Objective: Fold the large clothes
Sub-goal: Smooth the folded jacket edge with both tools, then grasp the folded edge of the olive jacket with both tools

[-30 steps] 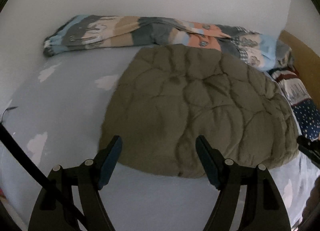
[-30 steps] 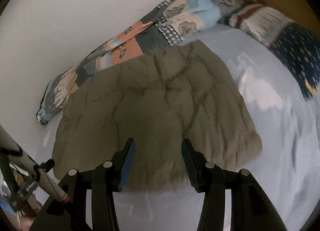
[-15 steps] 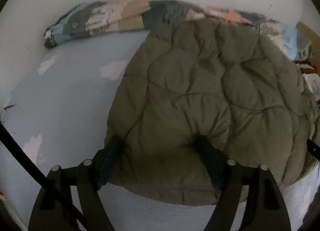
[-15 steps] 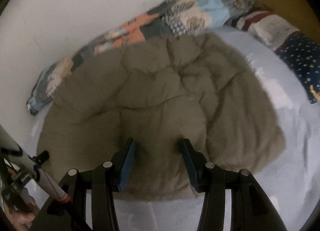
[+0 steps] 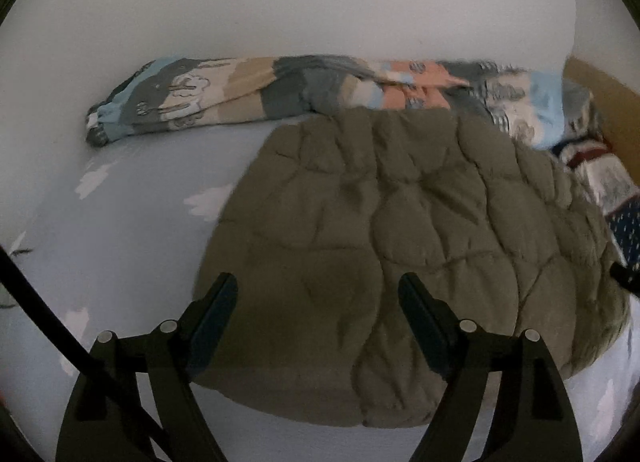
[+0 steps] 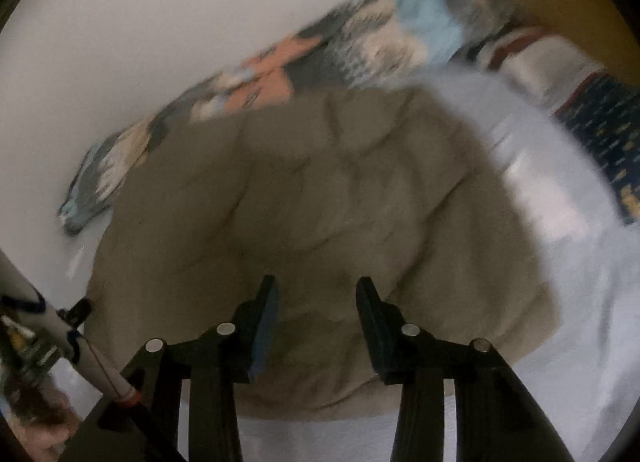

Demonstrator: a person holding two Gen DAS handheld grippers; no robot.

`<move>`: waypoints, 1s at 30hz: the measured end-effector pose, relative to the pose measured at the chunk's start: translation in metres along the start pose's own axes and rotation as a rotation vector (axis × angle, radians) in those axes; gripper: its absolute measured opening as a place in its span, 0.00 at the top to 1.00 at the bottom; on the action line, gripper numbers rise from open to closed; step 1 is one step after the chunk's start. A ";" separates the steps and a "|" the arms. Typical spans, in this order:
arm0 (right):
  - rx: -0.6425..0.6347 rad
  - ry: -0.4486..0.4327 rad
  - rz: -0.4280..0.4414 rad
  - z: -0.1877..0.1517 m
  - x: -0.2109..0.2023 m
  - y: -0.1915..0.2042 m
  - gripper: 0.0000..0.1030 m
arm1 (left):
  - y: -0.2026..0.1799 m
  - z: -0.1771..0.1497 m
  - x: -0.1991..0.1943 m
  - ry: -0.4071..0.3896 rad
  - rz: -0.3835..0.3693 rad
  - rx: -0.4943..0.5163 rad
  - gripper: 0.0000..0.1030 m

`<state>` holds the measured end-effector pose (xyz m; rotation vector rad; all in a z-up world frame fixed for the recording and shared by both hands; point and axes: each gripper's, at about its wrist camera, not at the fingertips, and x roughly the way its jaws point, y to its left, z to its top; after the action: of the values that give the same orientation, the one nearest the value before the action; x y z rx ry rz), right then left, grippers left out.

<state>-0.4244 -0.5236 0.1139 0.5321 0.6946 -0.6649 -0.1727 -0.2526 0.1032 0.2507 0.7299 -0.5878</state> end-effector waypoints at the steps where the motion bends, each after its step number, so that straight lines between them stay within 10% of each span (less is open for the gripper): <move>1: 0.006 -0.020 -0.057 0.004 -0.002 -0.008 0.58 | -0.001 -0.002 0.005 0.016 0.001 0.005 0.20; 6: 0.138 0.057 -0.119 0.007 0.015 -0.046 0.58 | -0.007 -0.010 0.032 0.114 0.024 0.024 0.20; 14: 0.150 0.085 -0.192 0.003 0.026 -0.038 0.58 | -0.014 -0.008 0.018 0.057 0.061 0.051 0.20; 23: 0.002 -0.019 0.048 -0.014 0.010 0.040 0.58 | -0.038 -0.012 0.003 -0.012 0.071 0.125 0.20; 30: -0.154 0.001 0.031 -0.035 0.029 0.077 0.58 | -0.040 -0.013 0.004 -0.023 0.092 0.149 0.20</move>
<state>-0.3673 -0.4603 0.0868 0.4005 0.7308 -0.5768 -0.2010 -0.2816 0.0899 0.4131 0.6495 -0.5579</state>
